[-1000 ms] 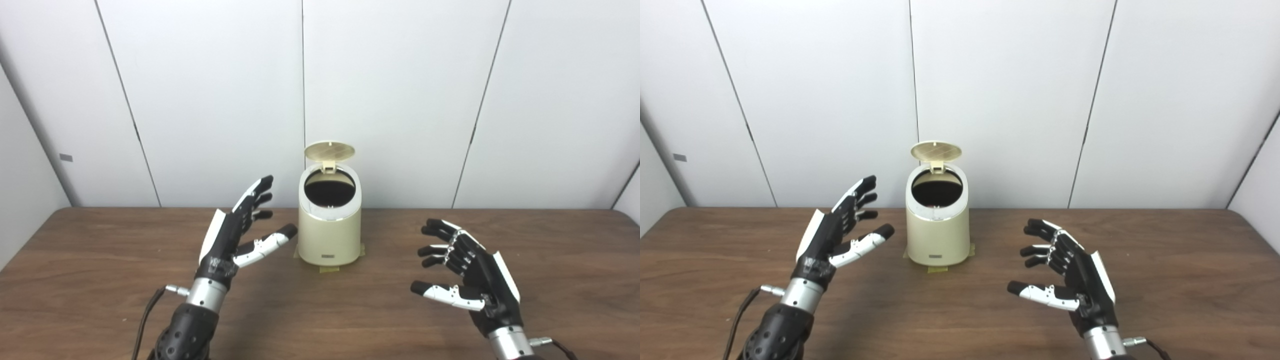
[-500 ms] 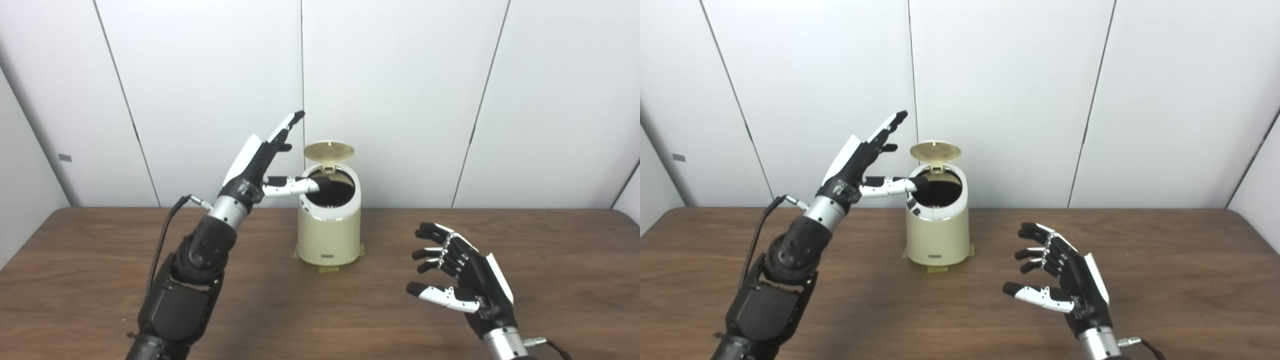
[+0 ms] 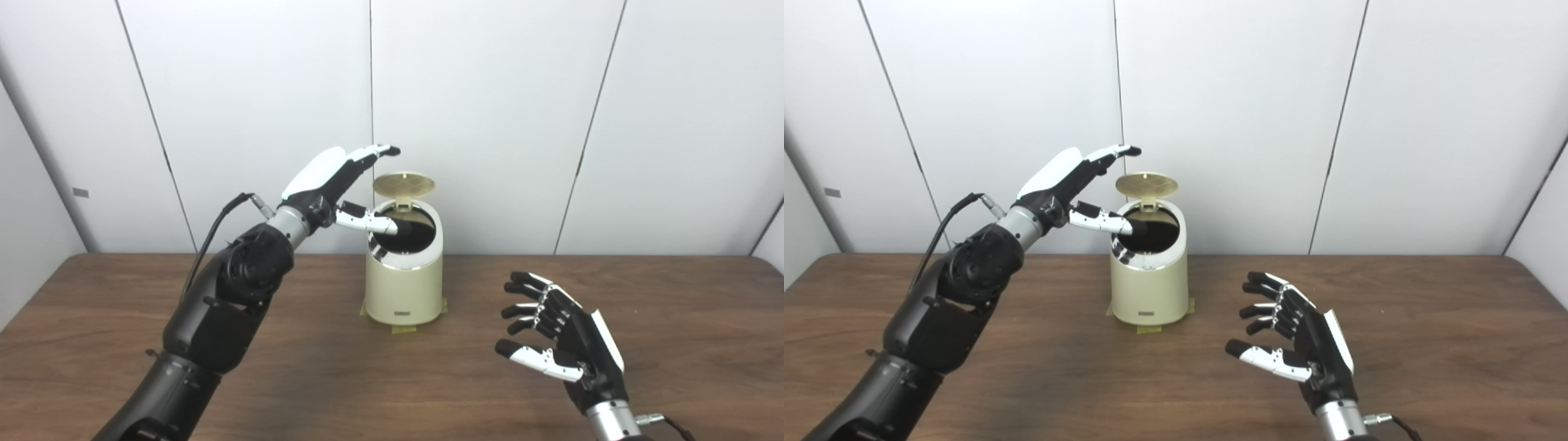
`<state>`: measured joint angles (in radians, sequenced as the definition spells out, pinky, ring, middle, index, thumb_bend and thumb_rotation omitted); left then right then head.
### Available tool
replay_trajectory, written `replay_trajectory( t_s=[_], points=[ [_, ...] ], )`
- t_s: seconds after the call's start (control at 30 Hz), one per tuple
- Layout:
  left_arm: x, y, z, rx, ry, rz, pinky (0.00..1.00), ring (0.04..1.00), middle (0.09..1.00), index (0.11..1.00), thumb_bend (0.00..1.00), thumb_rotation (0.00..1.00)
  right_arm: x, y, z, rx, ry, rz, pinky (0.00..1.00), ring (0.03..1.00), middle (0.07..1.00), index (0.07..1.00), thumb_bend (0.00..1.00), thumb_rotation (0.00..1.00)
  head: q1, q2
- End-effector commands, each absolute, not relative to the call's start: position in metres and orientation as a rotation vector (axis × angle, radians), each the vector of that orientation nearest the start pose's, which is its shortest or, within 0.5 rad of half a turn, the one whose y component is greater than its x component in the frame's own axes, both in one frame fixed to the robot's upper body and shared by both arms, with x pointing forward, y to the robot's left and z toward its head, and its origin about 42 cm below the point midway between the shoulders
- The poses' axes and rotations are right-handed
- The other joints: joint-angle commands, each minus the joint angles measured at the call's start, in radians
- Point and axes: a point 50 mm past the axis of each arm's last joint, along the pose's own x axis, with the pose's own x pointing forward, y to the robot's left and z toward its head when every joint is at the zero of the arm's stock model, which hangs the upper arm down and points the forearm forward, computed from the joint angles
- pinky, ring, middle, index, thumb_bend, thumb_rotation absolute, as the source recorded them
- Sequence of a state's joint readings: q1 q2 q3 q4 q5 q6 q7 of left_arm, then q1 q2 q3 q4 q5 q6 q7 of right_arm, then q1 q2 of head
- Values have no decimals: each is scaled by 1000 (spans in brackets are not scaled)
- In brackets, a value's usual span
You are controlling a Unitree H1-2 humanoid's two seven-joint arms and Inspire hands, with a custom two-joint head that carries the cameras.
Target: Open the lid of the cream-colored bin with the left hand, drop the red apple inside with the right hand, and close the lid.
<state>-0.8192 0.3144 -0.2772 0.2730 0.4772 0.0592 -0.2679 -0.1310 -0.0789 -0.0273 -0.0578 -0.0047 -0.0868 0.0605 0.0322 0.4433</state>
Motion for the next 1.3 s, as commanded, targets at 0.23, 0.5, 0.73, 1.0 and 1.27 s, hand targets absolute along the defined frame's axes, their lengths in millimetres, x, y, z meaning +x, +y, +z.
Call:
replay_trajectory(
  t_s=[0.23, 0.5, 0.73, 1.0, 1.27],
  points=[
    [488, 181, 360, 1093, -443, -430, 1000, 1000, 852, 814, 967, 410, 329, -224, 179, -86, -344, 60, 456, 580, 743, 752, 731, 236, -3, 2],
    [482, 186, 363, 1132, -451, -468, 1000, 1000, 843, 806, 994, 447, 330, -222, 177, -88, -332, 58, 455, 571, 737, 741, 731, 211, -3, 3],
    [476, 186, 362, 1162, -471, -482, 1000, 1000, 849, 816, 999, 472, 329, -223, 178, -86, -320, 49, 463, 574, 740, 746, 726, 206, -7, 8],
    [473, 184, 357, 1158, -478, -500, 1000, 1000, 852, 821, 989, 470, 330, -225, 180, -104, -323, 38, 460, 583, 744, 747, 721, 202, -13, 13],
    [469, 180, 345, 1164, -486, -522, 1000, 1000, 858, 834, 992, 467, 329, -222, 181, -113, -323, 45, 457, 576, 745, 743, 706, 171, -20, 17]
  ],
)
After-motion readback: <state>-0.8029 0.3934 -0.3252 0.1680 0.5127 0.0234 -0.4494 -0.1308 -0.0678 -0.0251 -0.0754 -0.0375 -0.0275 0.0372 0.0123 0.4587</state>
